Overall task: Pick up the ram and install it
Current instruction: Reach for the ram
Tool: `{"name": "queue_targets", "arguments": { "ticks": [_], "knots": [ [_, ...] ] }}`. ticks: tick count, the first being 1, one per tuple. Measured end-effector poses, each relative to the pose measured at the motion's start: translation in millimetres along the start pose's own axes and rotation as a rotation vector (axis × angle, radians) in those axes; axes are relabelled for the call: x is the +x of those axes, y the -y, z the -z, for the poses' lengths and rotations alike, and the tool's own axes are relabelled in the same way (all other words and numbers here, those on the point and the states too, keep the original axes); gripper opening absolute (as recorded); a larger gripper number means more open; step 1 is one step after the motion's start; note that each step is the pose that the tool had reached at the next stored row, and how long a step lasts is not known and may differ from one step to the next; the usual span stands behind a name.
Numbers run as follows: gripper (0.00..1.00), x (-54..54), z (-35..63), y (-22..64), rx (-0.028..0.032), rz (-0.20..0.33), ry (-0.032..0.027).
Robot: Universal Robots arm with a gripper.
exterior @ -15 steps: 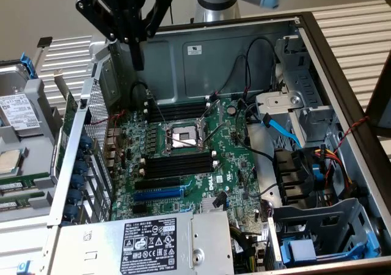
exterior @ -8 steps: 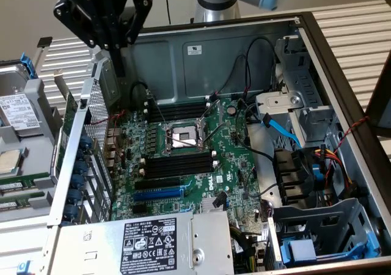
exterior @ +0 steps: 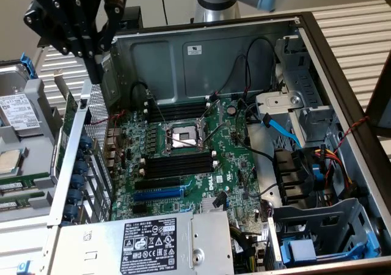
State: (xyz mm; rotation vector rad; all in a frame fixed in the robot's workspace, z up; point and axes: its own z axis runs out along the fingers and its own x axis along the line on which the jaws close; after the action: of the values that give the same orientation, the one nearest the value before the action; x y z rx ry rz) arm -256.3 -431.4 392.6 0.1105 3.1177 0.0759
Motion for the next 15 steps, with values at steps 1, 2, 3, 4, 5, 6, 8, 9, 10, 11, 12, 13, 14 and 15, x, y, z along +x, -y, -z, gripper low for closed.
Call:
{"name": "queue_targets", "arguments": {
  "ticks": [1, 2, 3, 4, 5, 6, 8, 9, 10, 11, 12, 13, 14, 15],
  "knots": [
    [0.11, 4.8, 0.1, 0.3, 0.0, 0.0, 0.0],
    [0.11, 9.2, 0.2, 0.6, 0.0, 0.0, 0.0],
    [0.11, 13.7, 0.3, 1.0, 0.0, 0.0, 0.0],
    [0.11, 18.2, 0.4, 1.3, 0.0, 0.0, 0.0],
    [0.11, 22.7, 0.5, 1.6, -0.0001, 0.0, 0.0],
    [0.11, 27.2, 0.6, 2.0, 0.0, 0.0, -0.0001],
    [0.11, 36.1, 0.8, 3.0, 0.0, 0.001, 0.0],
    [0.11, 40.2, 0.9, 3.5, 0.0, 0.001, -0.0001],
    [0.11, 44.3, 0.9, 4.0, -0.0001, 0.001, 0.0],
    [0.11, 48.2, 0.9, 4.5, 0.0, 0.002, -0.0001],
    [0.11, 52.0, 1.0, 5.1, 0.0, 0.002, -0.0002],
    [0.11, 55.4, 1.0, 5.6, 0.0, 0.002, -0.0002],
    [0.11, 58.9, 1.0, 6.2, -0.0001, 0.003, -0.0002],
    [0.11, 62.5, 1.1, 6.8, -0.0001, 0.003, -0.0003]
  ]
}}
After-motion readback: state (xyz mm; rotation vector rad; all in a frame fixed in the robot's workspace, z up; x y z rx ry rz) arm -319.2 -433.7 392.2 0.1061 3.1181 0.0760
